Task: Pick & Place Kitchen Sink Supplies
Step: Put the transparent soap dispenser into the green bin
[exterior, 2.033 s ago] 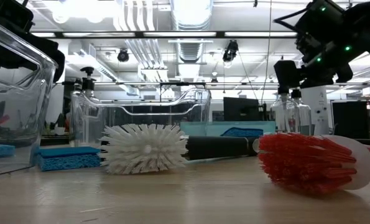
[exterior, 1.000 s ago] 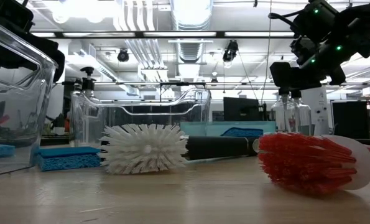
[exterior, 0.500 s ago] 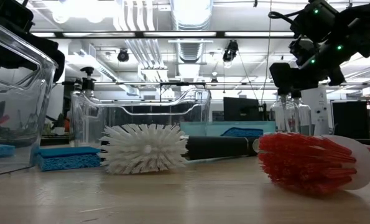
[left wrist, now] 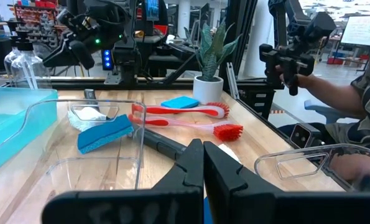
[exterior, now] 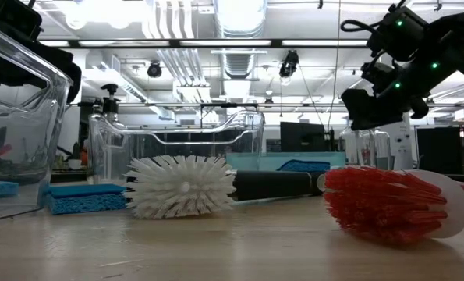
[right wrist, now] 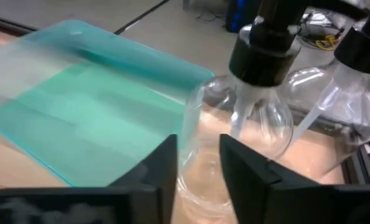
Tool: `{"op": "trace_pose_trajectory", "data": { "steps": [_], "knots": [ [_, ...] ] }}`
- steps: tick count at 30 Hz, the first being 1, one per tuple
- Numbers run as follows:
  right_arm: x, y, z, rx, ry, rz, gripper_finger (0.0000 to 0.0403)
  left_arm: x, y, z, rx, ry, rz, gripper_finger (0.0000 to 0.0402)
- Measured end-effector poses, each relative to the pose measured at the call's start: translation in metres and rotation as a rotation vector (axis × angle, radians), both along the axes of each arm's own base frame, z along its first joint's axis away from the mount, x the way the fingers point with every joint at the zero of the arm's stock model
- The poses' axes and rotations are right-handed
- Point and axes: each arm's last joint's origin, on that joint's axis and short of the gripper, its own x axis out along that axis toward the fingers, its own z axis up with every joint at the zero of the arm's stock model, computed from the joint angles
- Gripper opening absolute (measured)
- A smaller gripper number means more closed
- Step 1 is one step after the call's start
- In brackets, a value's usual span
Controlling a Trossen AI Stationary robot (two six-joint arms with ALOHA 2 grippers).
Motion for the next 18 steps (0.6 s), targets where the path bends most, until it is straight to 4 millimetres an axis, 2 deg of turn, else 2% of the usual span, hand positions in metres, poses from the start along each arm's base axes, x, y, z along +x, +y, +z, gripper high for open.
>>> {"op": "trace_pose_trajectory", "data": {
  "steps": [6,10,14,18],
  "knots": [
    [-0.001,0.0,-0.001,-0.008,0.0,-0.013,0.0229,0.0,0.0,0.0,0.0,0.001,0.0,0.0003],
    [0.0,0.0,0.001,-0.006,-0.014,-0.017,0.0281,0.0,0.0,0.0,0.0,0.001,0.0,0.0003],
    [0.002,-0.002,0.009,-0.045,-0.032,-0.056,0.0308,0.0,0.0,0.0,0.0,0.001,0.0,0.0003],
    [0.004,-0.003,0.015,-0.075,-0.039,-0.083,0.0316,0.0,0.0,0.0,0.0,0.0,0.0,0.0003]
  ]
}}
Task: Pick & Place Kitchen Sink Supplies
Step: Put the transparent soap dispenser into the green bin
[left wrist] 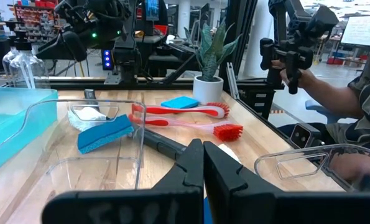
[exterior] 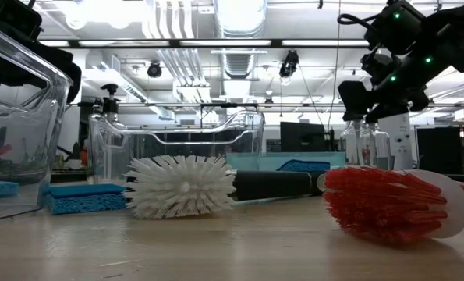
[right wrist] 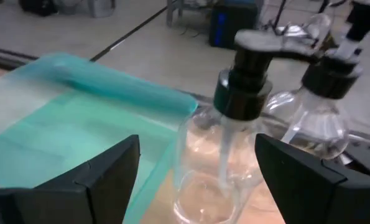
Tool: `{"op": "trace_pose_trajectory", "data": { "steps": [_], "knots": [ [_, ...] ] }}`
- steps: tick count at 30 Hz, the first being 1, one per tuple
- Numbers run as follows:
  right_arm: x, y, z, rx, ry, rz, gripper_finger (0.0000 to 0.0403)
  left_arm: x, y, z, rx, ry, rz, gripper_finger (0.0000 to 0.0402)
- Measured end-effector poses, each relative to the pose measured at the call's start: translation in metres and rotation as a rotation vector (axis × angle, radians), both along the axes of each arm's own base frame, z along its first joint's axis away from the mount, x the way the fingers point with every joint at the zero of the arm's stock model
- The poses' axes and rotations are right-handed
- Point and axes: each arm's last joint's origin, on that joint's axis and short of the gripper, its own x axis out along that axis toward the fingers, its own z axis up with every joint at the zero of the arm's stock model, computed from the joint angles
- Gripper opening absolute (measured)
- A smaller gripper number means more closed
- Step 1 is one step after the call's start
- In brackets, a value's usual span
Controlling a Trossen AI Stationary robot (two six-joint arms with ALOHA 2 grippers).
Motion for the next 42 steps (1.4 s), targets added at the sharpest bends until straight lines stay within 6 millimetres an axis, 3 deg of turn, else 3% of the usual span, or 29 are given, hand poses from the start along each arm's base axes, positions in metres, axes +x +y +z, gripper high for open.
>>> {"op": "trace_pose_trajectory", "data": {
  "steps": [13,33,42],
  "knots": [
    [0.004,-0.011,0.009,-0.073,-0.027,-0.045,0.0285,0.0,0.0,0.0,0.0,0.0,0.0,0.0003],
    [-0.007,-0.038,0.004,0.01,-0.054,-0.081,0.0272,0.0,0.0,0.0,0.0,0.0,0.0,0.0003],
    [-0.007,-0.043,0.007,0.01,-0.079,-0.054,0.0234,0.0,0.0,0.0,0.0,0.0,0.0,0.0003]
  ]
}}
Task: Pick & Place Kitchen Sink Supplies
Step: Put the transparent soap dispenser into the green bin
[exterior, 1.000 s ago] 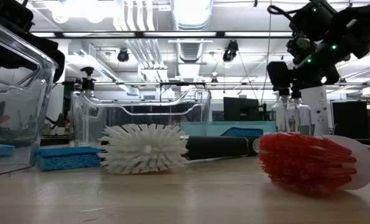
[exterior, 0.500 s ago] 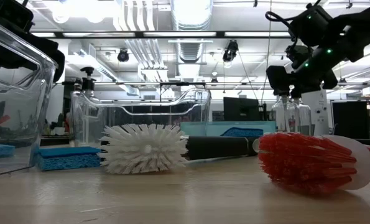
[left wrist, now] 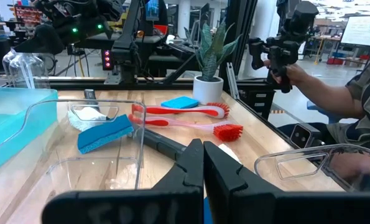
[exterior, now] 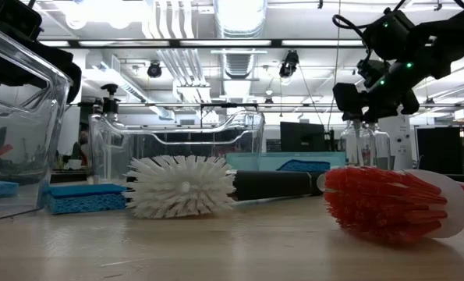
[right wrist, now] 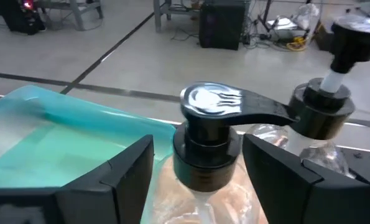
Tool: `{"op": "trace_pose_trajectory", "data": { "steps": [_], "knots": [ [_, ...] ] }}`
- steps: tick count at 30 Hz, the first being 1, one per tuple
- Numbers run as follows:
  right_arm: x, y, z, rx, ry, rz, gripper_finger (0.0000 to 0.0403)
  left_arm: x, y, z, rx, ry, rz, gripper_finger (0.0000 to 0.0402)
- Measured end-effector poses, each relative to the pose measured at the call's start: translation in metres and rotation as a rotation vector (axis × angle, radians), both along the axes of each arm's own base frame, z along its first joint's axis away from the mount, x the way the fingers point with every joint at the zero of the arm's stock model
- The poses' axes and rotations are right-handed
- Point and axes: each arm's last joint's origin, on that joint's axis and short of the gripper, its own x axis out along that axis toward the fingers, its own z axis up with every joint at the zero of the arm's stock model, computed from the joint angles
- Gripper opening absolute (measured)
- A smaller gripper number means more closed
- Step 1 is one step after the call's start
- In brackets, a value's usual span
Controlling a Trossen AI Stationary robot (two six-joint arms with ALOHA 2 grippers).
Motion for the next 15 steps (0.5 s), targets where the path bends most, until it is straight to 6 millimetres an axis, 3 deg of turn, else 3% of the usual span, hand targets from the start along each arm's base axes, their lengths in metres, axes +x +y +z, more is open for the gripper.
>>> {"op": "trace_pose_trajectory", "data": {
  "steps": [12,15],
  "knots": [
    [0.0005,0.0003,-0.0006,0.01,-0.003,0.02,0.0131,0.0,0.0,-0.0001,0.0,0.0,0.0,0.0003],
    [0.0006,0.0004,-0.0006,0.011,-0.003,0.022,0.0126,0.0,0.0,0.0,0.0,0.0,0.0,0.0003]
  ]
}}
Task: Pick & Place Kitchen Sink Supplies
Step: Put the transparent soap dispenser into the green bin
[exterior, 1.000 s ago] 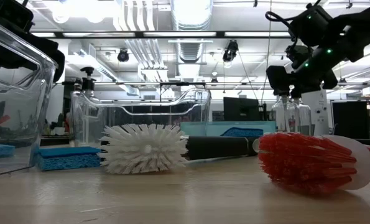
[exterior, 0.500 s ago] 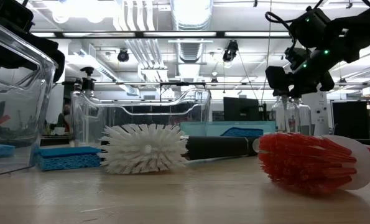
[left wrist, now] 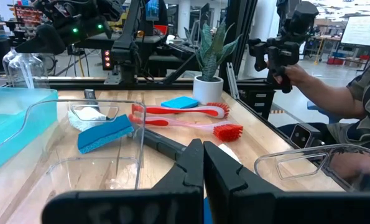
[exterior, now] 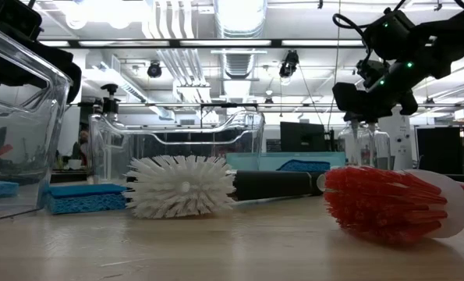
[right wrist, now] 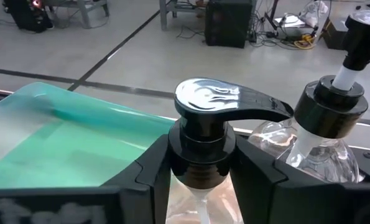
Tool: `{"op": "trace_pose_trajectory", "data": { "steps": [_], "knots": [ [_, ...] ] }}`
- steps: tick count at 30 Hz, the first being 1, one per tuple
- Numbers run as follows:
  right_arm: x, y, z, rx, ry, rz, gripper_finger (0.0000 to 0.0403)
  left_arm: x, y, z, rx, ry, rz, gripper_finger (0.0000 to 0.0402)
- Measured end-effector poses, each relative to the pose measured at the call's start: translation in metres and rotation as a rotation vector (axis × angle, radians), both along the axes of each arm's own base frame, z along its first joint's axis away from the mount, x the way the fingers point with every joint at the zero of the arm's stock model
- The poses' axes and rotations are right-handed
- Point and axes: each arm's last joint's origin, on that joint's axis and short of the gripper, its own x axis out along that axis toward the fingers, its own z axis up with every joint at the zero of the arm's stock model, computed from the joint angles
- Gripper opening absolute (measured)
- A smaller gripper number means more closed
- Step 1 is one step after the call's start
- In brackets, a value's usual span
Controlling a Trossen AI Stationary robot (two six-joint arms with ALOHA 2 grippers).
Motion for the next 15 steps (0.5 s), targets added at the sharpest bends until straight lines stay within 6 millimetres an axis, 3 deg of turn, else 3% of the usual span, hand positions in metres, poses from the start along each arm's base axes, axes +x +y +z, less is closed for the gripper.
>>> {"op": "trace_pose_trajectory", "data": {
  "steps": [9,15],
  "knots": [
    [0.002,0.0,0.003,0.002,0.015,0.035,0.0134,0.0,0.0,0.0,0.0,0.0,0.0,0.0003],
    [0.007,-0.002,0.016,-0.03,0.02,0.055,0.013,0.0,0.0,0.0,0.0,0.0,0.0,0.0003]
  ]
}}
